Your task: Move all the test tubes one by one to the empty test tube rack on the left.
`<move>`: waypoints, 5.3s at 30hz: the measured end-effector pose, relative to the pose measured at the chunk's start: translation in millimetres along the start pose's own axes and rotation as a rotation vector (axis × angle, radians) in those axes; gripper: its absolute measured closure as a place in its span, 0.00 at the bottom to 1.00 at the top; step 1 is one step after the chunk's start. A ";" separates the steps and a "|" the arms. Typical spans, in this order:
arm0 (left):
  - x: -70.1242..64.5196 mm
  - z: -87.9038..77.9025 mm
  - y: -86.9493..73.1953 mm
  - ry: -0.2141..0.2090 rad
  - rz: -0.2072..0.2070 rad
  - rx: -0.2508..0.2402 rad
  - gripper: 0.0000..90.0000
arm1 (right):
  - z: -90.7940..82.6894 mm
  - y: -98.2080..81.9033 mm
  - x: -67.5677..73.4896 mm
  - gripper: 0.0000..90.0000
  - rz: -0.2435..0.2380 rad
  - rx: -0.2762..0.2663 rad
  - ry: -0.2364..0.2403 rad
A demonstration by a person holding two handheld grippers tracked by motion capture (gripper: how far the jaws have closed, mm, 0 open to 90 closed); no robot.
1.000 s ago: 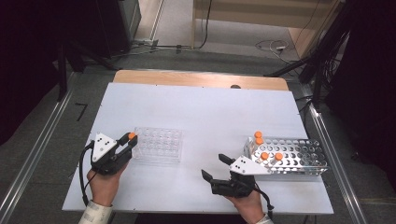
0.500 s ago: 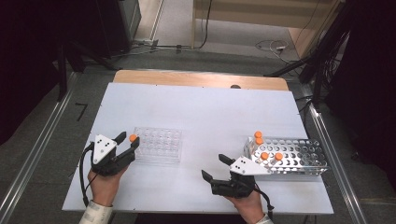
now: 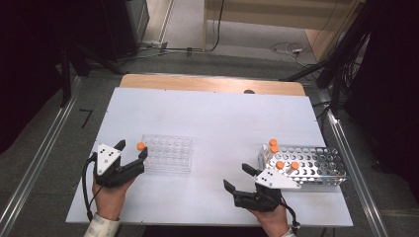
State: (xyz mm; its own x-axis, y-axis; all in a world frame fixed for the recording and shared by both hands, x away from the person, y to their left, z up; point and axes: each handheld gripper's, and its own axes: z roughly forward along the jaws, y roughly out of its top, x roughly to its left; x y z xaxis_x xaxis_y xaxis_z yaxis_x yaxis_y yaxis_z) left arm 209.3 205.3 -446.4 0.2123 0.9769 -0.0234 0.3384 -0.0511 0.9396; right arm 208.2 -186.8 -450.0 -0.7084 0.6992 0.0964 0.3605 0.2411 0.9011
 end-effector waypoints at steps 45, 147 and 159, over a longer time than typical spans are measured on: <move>2.6 -1.6 -0.4 -0.002 -0.044 -0.010 0.24 | -64.7 -37.7 -51.1 0.49 0.094 -0.042 -0.268; -89.6 -12.8 15.8 -0.352 0.065 -0.024 0.30 | 16.2 22.5 29.0 0.80 -0.114 -0.034 -0.006; -120.3 -15.2 20.6 -0.483 0.102 -0.030 0.43 | 36.5 22.3 51.4 0.80 -0.161 0.004 0.062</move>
State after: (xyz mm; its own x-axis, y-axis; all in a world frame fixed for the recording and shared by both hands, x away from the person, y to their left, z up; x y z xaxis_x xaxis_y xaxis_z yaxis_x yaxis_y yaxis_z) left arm 176.7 89.9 -419.0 0.6460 0.7591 -0.0801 0.2687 -0.1279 0.9547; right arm 202.0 -120.9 -440.4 -0.7933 0.6085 -0.0228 0.2420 0.3494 0.9052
